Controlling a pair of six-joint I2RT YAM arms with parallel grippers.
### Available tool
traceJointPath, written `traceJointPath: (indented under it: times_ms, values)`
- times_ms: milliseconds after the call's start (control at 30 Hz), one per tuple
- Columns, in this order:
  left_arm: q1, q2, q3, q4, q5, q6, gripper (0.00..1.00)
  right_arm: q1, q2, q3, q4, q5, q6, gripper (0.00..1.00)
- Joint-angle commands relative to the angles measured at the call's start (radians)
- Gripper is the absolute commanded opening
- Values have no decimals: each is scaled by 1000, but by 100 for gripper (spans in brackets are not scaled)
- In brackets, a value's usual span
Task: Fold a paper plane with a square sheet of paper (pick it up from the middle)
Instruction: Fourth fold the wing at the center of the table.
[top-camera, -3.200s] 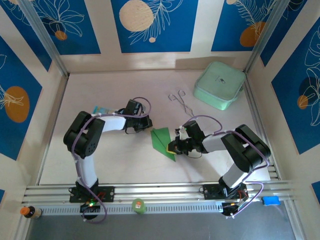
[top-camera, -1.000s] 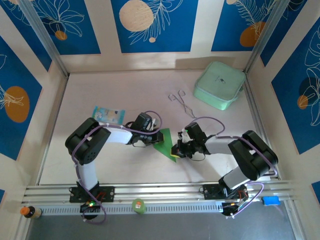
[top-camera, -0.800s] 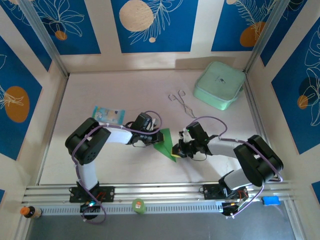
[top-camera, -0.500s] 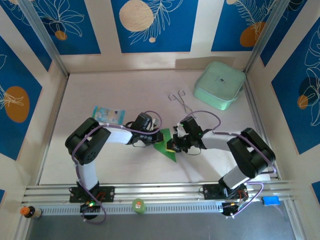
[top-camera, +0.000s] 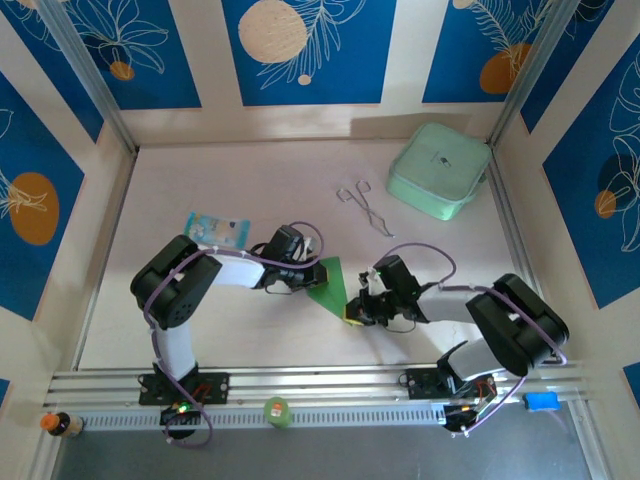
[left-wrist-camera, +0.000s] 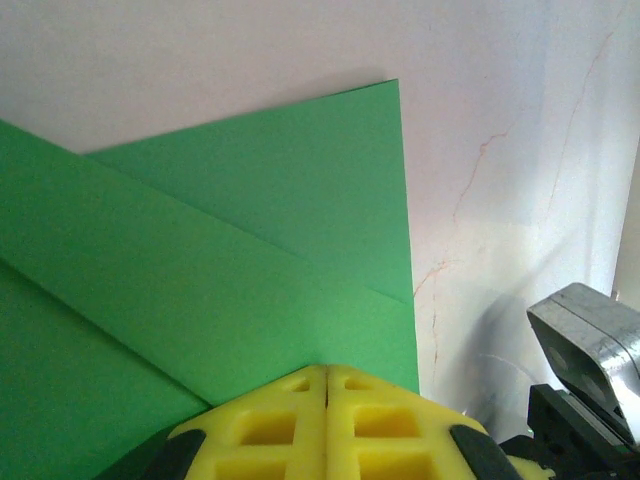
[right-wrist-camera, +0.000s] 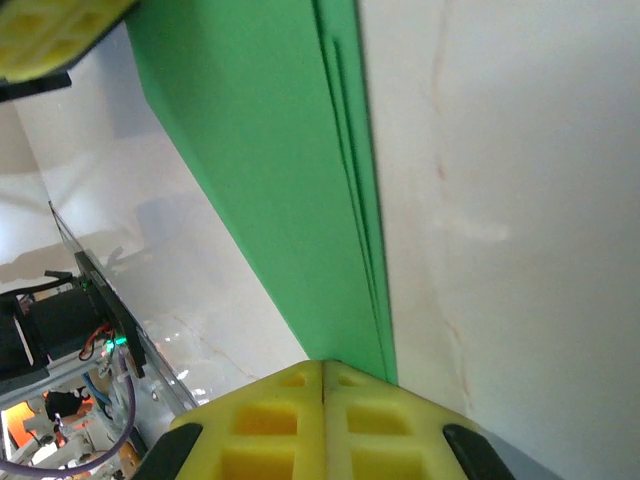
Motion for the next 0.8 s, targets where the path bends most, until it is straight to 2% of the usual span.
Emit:
traceJointPath:
  times_ms: [0, 267, 467, 600, 767]
  values:
    - [19, 50, -26, -82, -51, -3, 3, 12, -40, -60, -101, 23, 26, 0]
    - [18, 51, -30, -72, -48, -7, 3, 16, -195, -150, -126, 68, 60, 0]
    - [18, 42, -27, -77, -50, -6, 3, 11, -294, -40, -208, 26, 23, 0]
    - [19, 45, -29, -78, -51, -6, 3, 0, -208, 53, -176, 5, -17, 0]
    - [18, 49, -30, -72, -48, -10, 3, 10, 24, 163, -116, -51, -46, 0]
